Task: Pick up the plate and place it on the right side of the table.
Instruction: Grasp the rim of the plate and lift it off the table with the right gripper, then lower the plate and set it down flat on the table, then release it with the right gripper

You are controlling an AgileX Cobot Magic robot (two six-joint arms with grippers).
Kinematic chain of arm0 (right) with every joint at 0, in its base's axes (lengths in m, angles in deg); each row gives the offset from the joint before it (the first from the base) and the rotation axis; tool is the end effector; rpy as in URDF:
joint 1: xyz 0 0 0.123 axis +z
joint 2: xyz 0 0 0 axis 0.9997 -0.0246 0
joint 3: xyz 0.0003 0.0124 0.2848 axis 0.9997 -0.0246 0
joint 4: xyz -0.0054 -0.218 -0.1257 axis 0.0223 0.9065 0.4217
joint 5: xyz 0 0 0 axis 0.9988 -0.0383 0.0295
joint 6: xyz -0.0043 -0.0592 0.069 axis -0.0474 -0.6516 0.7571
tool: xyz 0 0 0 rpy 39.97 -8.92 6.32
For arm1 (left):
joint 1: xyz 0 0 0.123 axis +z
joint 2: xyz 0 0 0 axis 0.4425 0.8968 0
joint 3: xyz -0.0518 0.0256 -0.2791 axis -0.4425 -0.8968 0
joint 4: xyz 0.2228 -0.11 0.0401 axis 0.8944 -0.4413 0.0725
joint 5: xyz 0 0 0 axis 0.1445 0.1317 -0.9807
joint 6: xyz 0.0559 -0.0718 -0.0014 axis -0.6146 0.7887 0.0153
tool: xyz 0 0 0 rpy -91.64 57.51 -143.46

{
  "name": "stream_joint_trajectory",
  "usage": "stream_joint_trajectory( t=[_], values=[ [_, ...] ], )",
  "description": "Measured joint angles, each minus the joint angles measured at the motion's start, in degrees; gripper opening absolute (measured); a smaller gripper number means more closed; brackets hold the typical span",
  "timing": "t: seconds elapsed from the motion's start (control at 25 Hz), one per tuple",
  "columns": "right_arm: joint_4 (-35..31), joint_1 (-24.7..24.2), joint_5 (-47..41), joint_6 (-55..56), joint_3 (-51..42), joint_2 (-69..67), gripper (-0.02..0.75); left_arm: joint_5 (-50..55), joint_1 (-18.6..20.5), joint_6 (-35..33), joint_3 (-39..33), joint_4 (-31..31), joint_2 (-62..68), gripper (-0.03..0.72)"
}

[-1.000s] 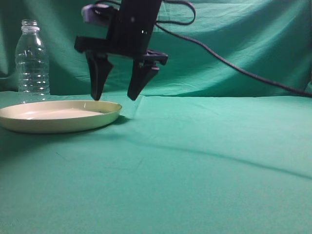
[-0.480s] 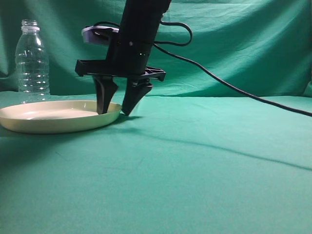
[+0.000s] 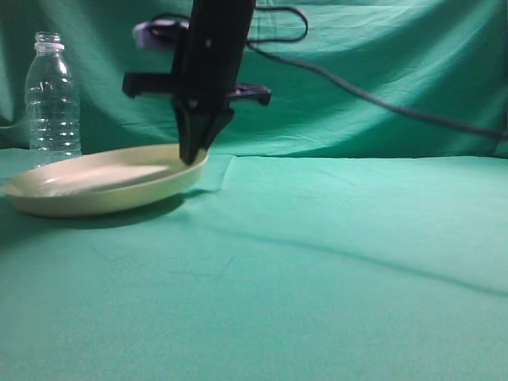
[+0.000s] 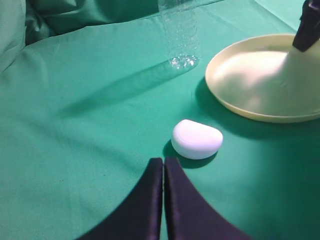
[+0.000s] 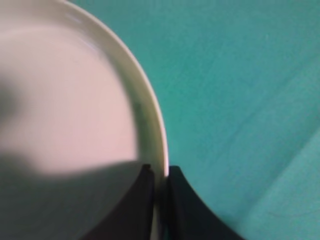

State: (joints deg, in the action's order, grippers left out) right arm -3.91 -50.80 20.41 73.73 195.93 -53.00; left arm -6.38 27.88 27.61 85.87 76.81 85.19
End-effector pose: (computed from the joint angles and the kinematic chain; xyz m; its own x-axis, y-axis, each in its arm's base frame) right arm 0.4078 0.3256 0.1706 -0.7013 -0.5815 -0.4124 -0.6583 0.7502 0.0618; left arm 0.0529 0.0000 0.1766 -0.2528 0.2708 -0.9289 0.0599 0.9626 0.2643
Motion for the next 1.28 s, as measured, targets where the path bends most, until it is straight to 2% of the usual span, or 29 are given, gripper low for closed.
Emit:
stream_joint_trajectory(
  t=[0.16,0.32,0.44,0.6,0.88,1.12,1.28],
  values=[
    [3.1,0.0,-7.9,1.3,6.9,0.3,0.000,0.0,0.0,0.0,0.0,0.0,0.0,0.000],
    [4.4,-1.7,-13.2,1.0,8.4,5.5,0.000,0.0,0.0,0.0,0.0,0.0,0.0,0.000],
    [4.5,-4.9,-16.9,0.8,8.4,11.7,0.000,0.0,0.0,0.0,0.0,0.0,0.0,0.000],
    [4.6,-12.1,-17.5,0.8,4.9,21.2,0.000,0.0,0.0,0.0,0.0,0.0,0.0,0.000],
    [5.5,-28.4,-17.2,-0.3,-16.1,36.3,0.000,0.0,0.0,0.0,0.0,0.0,0.0,0.000],
    [3.9,-40.1,-8.2,-0.8,-36.7,45.0,0.000,0.0,0.0,0.0,0.0,0.0,0.0,0.000],
    [1.1,-44.9,-1.3,-1.7,-47.6,45.3,0.000,0.0,0.0,0.0,0.0,0.0,0.0,0.000]
  ],
)
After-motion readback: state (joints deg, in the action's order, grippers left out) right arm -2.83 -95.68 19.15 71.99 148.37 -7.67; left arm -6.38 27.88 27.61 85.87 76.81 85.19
